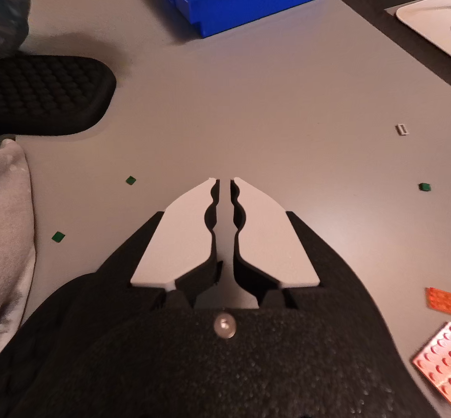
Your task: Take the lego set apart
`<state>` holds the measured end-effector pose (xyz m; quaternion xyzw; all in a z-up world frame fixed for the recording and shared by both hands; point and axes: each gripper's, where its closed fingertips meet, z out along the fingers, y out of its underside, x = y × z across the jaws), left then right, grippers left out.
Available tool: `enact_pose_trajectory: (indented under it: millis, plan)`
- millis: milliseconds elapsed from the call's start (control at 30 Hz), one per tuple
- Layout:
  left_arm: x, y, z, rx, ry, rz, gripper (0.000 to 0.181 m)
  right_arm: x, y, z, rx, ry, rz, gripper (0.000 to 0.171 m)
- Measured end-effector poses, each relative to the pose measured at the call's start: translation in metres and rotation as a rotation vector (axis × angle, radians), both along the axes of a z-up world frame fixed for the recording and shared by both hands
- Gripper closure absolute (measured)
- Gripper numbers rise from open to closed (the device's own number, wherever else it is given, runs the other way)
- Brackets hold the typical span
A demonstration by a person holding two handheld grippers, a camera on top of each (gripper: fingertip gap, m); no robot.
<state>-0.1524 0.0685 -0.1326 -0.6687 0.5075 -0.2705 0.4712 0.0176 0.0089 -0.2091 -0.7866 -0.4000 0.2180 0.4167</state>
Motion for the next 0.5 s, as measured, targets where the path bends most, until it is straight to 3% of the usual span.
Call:
enact_pose_trajectory:
  millis: [133,267,367,500]
  plan:
    - [0.054,-0.073,-0.044,-0.056,0.128,-0.355,0.167,0.011,0.000,0.006,0.047,-0.039,-0.025,0.163]
    - [0.078,-0.121,-0.098,-0.132,0.313,-0.564,0.166,0.032,-0.006,0.015,0.043,-0.022,-0.031,0.164]
    - [0.083,-0.128,-0.130,-0.093,0.455,-0.587,0.164,0.036,-0.028,0.014,0.051,-0.050,0.082,0.164]
    - [0.091,-0.132,-0.134,-0.097,0.472,-0.621,0.162,0.044,-0.051,-0.003,0.016,-0.147,0.159,0.163]
